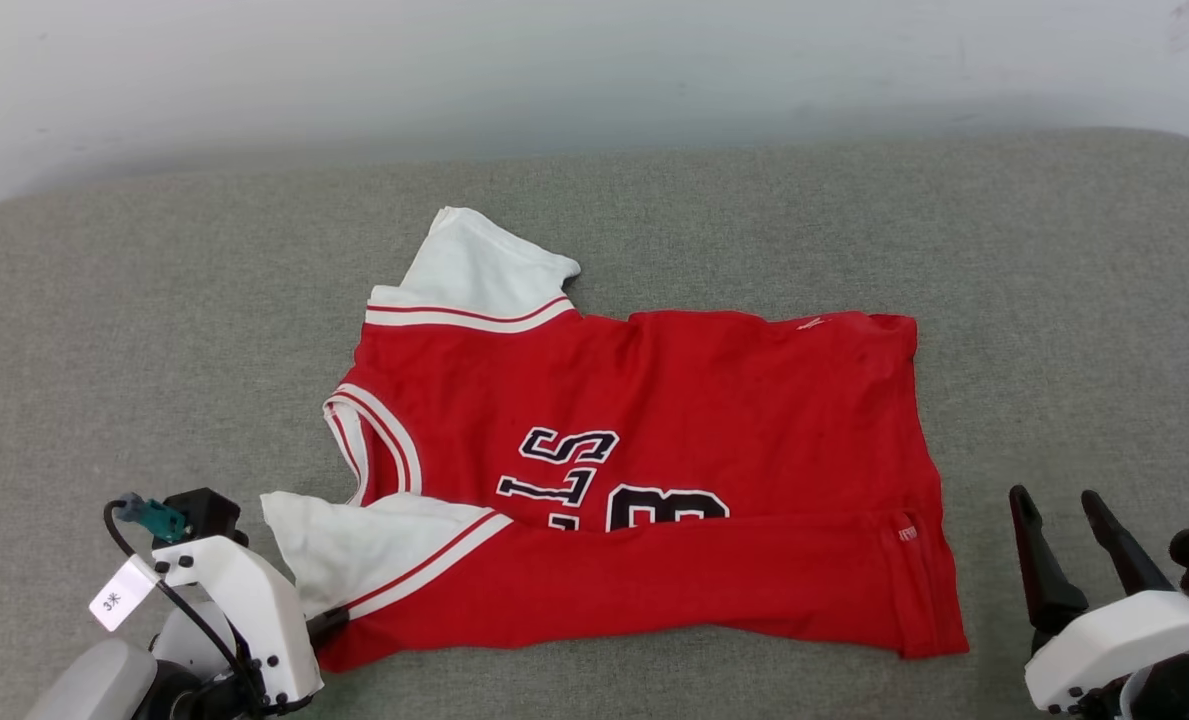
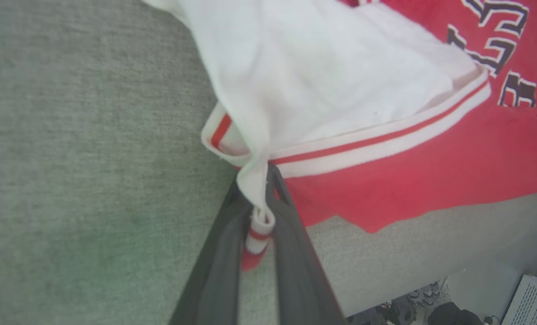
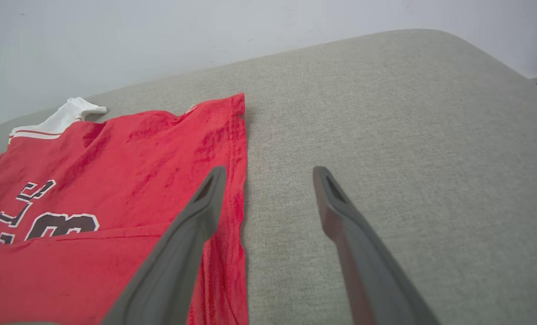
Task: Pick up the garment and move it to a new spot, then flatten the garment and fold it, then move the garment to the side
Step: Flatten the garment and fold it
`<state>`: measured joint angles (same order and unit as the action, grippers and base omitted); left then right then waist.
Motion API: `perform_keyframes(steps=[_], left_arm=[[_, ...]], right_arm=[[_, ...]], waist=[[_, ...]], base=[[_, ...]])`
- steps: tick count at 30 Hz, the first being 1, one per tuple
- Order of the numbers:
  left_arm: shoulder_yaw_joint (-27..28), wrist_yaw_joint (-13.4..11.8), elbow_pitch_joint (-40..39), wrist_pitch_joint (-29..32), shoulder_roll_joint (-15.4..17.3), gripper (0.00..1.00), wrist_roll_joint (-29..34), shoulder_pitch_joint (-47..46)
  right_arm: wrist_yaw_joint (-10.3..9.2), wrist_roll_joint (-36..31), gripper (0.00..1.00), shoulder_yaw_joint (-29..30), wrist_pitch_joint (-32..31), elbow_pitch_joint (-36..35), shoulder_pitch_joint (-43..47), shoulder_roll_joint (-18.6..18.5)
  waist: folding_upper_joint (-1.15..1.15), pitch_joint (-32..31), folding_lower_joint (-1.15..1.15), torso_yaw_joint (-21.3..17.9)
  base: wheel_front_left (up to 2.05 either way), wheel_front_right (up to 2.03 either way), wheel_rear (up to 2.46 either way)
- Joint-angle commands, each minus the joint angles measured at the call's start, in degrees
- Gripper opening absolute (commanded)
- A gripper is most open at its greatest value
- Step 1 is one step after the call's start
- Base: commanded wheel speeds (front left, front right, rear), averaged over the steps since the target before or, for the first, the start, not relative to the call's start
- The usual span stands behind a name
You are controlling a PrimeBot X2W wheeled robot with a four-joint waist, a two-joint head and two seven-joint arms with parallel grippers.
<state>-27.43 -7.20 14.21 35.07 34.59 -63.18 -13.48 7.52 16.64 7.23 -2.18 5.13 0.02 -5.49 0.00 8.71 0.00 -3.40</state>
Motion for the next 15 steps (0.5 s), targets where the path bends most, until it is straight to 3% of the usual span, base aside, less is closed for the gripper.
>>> perform_keyframes(steps=[1, 7, 12, 13, 15], left_arm=[[-0.6, 0.3, -0.4, -0.3, -0.7, 0.0, 0.2, -0.1], [0.4, -0.2, -3.3, -1.5, 0.9, 0.0, 1.1, 0.2], [1.2, -1.0, -7.1, -2.3, 2.5, 0.0, 2.2, 0.2], [1.2, -1.3, -9.0, -2.2, 2.9, 0.0, 2.4, 0.1], [1.3, -1.6, -10.0, -2.1, 3.1, 0.0, 2.6, -0.3]], right_arm=[[-0.06, 1.1, 1.0, 0.8, -1.3, -0.4, 0.0, -0.9], [-0.06, 4.9, 1.0, 2.1, -9.2, -0.7, 0.7, -3.8], [-0.06, 9.4, 1.0, -0.6, -23.9, -1.6, 1.3, -8.3], [-0.06, 11.8, 1.0, -3.0, -31.3, -3.1, 1.3, -9.8], [-0.06, 12.5, 1.0, -4.4, -34.2, -4.0, 0.8, -10.3]], waist=[[0.0, -0.9, 0.0, 0.3], [0.0, -2.3, 0.0, 1.0], [0.0, -2.6, 0.0, 1.6], [0.0, -2.1, 0.0, 2.1], [0.0, -1.5, 0.0, 2.5]], base=[[0.0, 0.0, 0.0], [0.0, 0.0, 0.0], [0.0, 0.0, 0.0], [0.0, 0.0, 0.0], [0.0, 0.0, 0.0]])
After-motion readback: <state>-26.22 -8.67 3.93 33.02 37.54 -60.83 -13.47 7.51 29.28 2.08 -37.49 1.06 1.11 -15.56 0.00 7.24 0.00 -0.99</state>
